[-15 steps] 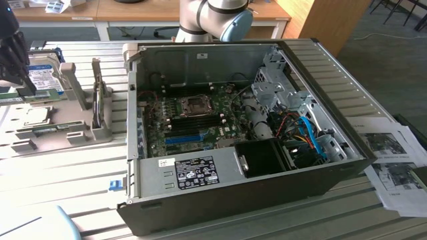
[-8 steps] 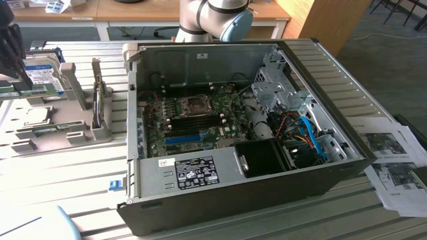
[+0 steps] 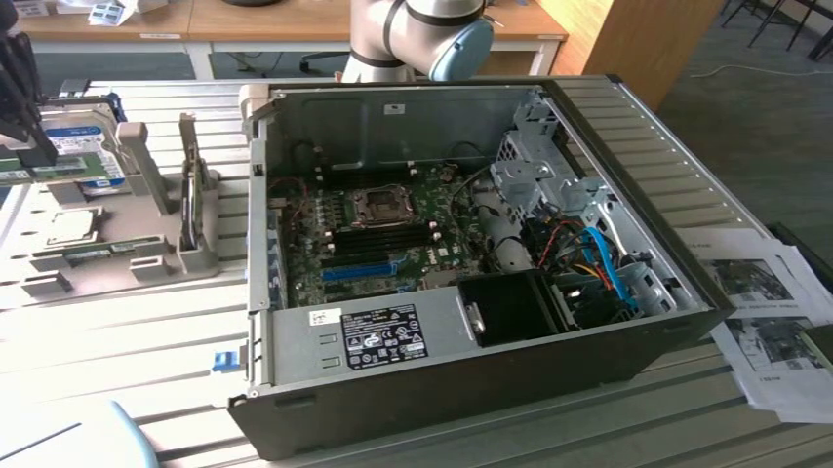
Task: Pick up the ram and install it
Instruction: 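Pick up the ram and move it above insertion slot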
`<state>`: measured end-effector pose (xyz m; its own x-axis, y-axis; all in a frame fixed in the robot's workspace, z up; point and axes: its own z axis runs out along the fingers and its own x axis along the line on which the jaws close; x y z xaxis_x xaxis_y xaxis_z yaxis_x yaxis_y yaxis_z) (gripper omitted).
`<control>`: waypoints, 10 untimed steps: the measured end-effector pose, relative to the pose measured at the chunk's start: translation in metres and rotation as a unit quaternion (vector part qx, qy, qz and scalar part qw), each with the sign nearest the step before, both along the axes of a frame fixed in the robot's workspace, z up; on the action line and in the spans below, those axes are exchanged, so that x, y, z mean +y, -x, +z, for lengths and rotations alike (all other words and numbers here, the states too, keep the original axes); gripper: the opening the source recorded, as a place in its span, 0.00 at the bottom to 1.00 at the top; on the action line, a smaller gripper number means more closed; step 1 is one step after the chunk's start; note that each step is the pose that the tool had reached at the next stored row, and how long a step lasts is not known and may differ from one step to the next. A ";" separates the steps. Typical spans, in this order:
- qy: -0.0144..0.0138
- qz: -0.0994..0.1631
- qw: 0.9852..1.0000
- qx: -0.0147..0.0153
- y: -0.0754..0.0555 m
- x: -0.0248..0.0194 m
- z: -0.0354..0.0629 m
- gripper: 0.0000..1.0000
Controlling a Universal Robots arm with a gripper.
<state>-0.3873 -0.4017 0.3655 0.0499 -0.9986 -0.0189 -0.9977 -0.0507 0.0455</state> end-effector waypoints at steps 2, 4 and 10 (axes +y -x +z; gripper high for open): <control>0.000 0.000 1.000 0.000 0.000 0.0000 0.0026 0.11; 0.000 0.000 1.000 0.000 0.000 0.0000 0.0053 0.11; 0.000 0.000 1.000 0.000 0.000 0.0000 0.0113 0.11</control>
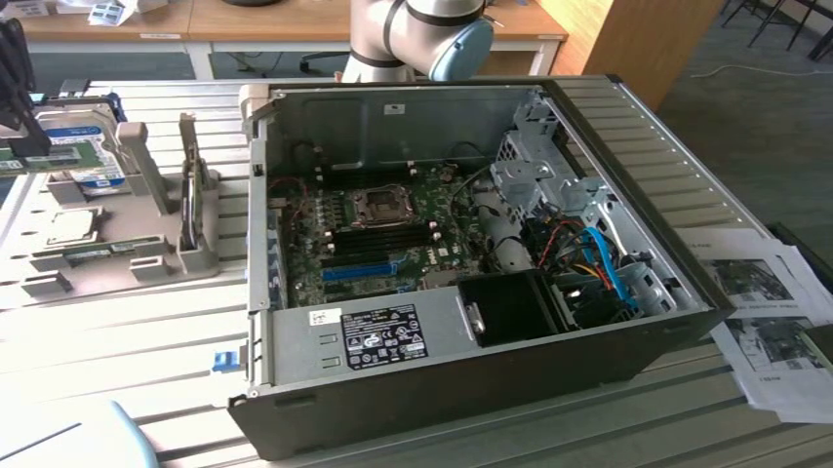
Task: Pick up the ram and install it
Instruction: 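Pick up the ram and move it above insertion slot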
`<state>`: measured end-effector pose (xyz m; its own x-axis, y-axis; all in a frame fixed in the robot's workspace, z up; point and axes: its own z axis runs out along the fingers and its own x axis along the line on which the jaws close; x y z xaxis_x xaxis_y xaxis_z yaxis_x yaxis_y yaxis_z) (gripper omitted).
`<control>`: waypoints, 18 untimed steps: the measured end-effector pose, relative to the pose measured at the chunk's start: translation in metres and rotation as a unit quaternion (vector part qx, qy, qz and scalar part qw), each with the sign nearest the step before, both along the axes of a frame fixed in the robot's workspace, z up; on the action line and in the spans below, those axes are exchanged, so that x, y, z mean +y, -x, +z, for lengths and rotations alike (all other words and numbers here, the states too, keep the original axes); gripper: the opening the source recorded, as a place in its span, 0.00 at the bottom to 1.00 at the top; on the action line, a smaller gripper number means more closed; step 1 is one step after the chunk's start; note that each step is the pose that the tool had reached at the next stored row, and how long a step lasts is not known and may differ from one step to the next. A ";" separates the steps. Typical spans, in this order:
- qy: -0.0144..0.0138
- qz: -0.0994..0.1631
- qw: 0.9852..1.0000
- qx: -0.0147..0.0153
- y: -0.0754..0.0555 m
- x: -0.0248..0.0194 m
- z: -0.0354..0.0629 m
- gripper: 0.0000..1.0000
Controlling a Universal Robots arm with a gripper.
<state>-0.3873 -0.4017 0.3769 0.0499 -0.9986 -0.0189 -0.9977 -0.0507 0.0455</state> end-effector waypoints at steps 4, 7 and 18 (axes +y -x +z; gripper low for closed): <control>0.000 0.000 1.000 0.000 0.000 0.0000 0.0001 0.11; 0.000 0.000 1.000 0.000 0.000 0.0000 0.0001 0.11; 0.000 0.000 1.000 0.000 -0.011 0.0000 0.0001 0.11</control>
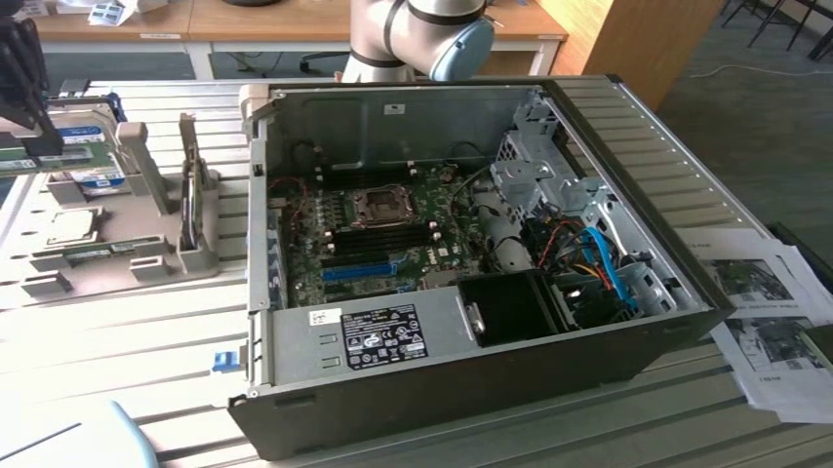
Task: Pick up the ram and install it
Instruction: 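Pick up the ram and move it above insertion slot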
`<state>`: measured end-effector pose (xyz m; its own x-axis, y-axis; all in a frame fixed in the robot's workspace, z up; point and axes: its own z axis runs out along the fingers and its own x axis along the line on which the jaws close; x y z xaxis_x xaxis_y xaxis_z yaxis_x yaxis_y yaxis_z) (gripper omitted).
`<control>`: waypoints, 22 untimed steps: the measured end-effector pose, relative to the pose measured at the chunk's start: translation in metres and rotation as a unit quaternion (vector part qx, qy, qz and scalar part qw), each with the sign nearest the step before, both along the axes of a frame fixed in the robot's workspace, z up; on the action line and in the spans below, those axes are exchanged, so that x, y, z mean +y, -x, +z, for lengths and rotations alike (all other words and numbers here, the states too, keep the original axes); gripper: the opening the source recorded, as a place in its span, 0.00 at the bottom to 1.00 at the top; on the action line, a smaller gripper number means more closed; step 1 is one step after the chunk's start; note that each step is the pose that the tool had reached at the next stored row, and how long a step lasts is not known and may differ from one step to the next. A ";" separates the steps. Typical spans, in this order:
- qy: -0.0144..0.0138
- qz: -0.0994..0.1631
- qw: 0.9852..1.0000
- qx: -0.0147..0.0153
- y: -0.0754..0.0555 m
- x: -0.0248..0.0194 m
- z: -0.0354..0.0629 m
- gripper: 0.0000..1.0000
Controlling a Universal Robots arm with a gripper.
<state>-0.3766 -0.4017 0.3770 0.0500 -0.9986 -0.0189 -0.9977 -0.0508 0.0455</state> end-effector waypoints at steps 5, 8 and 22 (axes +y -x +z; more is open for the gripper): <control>0.000 0.000 1.000 0.000 -0.007 0.0000 0.0000 0.11; 0.000 0.000 1.000 0.000 -0.012 0.0000 0.0000 0.11; 0.000 0.000 1.000 0.000 -0.036 0.0000 0.0000 0.11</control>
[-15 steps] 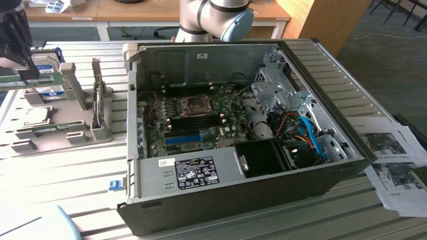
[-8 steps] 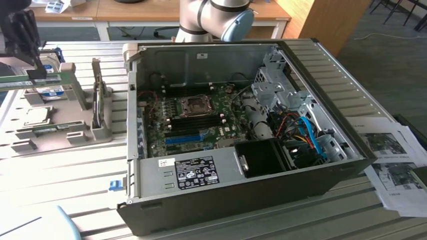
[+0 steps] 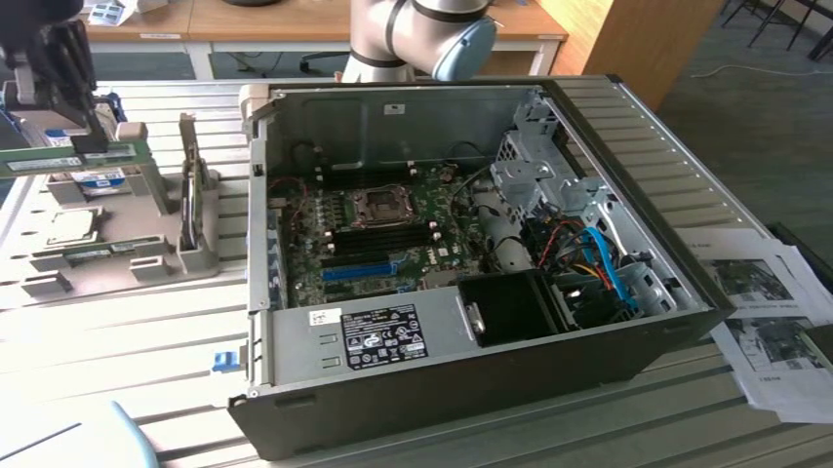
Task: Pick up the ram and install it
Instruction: 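Pick up the ram and move it above insertion slot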
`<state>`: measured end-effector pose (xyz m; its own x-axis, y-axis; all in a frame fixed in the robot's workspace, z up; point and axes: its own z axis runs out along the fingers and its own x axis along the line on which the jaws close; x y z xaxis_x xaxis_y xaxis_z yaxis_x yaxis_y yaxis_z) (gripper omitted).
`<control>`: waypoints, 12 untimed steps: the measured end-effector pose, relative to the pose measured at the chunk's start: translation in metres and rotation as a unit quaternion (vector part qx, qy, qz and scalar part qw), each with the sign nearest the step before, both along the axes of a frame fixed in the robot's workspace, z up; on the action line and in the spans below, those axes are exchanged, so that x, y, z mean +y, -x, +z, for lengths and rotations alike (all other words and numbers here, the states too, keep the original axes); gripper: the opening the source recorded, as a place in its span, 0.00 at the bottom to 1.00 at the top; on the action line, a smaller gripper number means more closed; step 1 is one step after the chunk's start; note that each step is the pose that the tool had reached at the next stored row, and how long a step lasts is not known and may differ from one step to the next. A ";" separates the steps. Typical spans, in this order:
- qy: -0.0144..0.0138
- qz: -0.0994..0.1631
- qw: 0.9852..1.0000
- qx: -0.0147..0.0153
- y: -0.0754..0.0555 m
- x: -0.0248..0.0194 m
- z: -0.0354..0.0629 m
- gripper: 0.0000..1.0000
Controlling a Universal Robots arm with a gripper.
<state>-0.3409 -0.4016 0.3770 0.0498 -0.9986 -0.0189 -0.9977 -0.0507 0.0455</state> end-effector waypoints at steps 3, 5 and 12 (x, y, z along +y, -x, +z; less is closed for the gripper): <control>0.000 0.000 1.000 0.000 -0.005 0.0000 0.0000 0.11; 0.000 0.000 1.000 0.000 -0.008 0.0000 0.0000 0.11; 0.000 0.000 1.000 0.000 -0.020 0.0000 0.0000 0.11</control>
<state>-0.3207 -0.4017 0.3770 0.0499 -0.9986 -0.0189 -0.9977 -0.0507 0.0456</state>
